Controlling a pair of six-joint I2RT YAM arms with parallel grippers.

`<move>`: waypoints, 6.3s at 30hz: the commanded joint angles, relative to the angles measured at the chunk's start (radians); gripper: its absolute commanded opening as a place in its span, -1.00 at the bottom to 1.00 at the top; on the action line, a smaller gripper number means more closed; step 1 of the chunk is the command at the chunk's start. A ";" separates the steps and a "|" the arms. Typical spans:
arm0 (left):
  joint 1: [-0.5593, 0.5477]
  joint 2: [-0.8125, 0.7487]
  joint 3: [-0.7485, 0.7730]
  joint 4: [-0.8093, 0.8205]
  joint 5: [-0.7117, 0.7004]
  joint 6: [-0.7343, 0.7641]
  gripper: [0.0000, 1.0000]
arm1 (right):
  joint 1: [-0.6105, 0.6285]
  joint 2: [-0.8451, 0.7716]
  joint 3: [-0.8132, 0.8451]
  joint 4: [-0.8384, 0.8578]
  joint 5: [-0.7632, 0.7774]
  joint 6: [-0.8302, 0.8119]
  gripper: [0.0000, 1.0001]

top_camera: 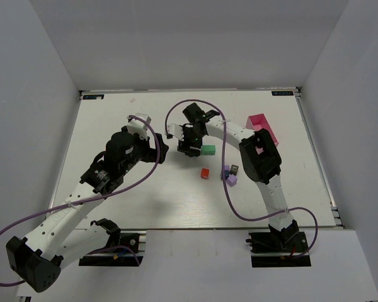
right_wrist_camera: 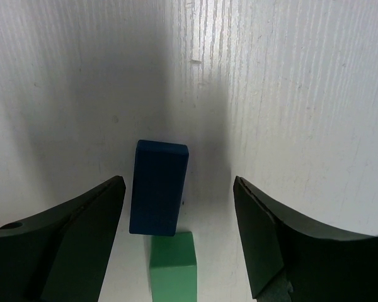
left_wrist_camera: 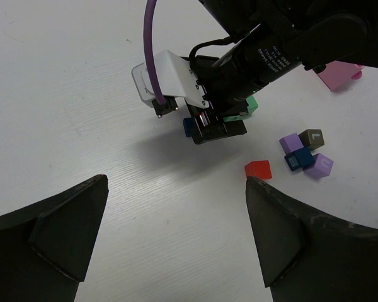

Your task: Build the wood block tower

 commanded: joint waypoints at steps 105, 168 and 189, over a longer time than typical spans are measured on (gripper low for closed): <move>0.004 -0.015 -0.012 0.015 0.009 0.007 1.00 | -0.002 -0.019 -0.015 -0.102 -0.018 -0.196 0.50; 0.004 0.123 0.022 -0.037 0.091 -0.039 0.79 | -0.148 -0.703 -0.826 0.139 -0.098 -0.145 0.39; 0.004 0.096 0.022 -0.037 0.118 -0.039 0.79 | -0.154 -0.599 -0.808 0.123 -0.087 -0.243 0.15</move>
